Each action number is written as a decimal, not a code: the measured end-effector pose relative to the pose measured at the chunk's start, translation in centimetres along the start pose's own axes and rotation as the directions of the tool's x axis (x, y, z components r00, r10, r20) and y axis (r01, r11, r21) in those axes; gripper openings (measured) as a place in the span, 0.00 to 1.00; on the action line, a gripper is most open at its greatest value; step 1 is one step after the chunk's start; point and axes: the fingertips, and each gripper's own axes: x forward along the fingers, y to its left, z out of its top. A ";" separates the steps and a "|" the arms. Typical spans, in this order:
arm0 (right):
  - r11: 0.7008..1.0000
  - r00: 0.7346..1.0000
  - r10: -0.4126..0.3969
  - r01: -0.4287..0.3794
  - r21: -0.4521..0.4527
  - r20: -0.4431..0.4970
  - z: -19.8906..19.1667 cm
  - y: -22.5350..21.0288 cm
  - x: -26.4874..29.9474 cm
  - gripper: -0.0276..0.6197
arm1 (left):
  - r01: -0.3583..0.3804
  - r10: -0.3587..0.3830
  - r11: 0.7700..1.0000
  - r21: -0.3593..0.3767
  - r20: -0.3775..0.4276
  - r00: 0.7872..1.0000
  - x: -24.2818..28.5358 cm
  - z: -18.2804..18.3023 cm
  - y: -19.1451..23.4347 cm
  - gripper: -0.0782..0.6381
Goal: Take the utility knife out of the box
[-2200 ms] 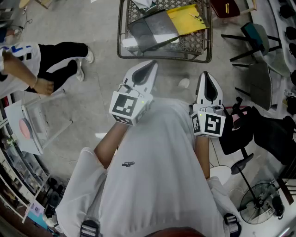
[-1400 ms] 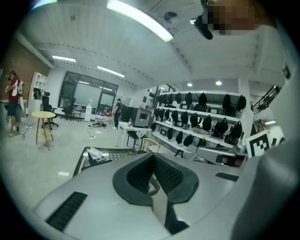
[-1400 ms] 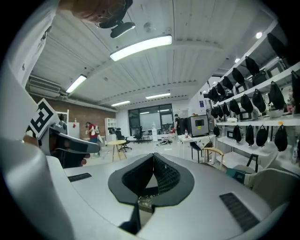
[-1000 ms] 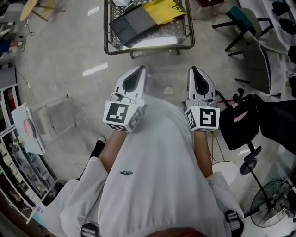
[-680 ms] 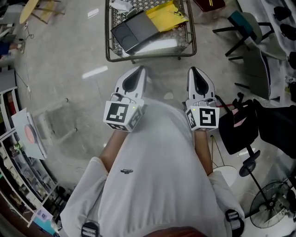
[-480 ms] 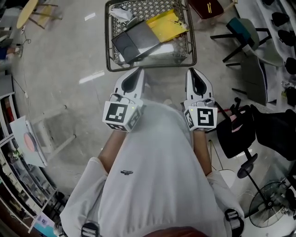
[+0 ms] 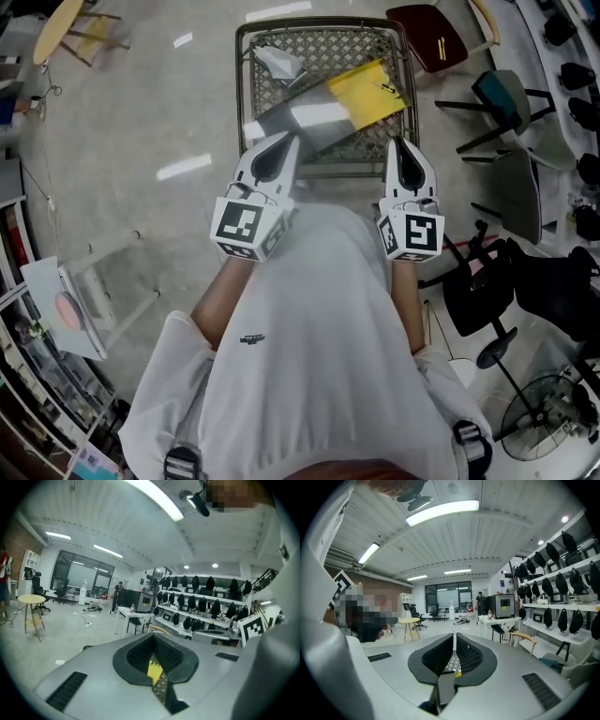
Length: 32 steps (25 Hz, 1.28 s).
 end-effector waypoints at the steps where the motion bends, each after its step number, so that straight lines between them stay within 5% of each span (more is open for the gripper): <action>1: 1.000 1.000 -0.001 0.001 -0.002 -0.005 0.2 0.3 0.8 0.04 | 0.004 -0.004 1.000 -0.003 -0.002 1.000 0.4 0.2 0.8 0.11; 17: 0.990 0.981 0.131 -0.138 -0.040 -0.147 -2.0 -3.5 6.6 0.05 | -0.041 0.039 0.998 -0.049 -0.046 0.998 7.0 0.2 0.8 0.11; 32: 0.954 0.908 0.267 -0.296 -0.045 -0.322 -8.9 -8.0 14.1 0.18 | -0.132 0.118 0.986 -0.098 -0.129 0.985 12.2 -2.3 0.4 0.11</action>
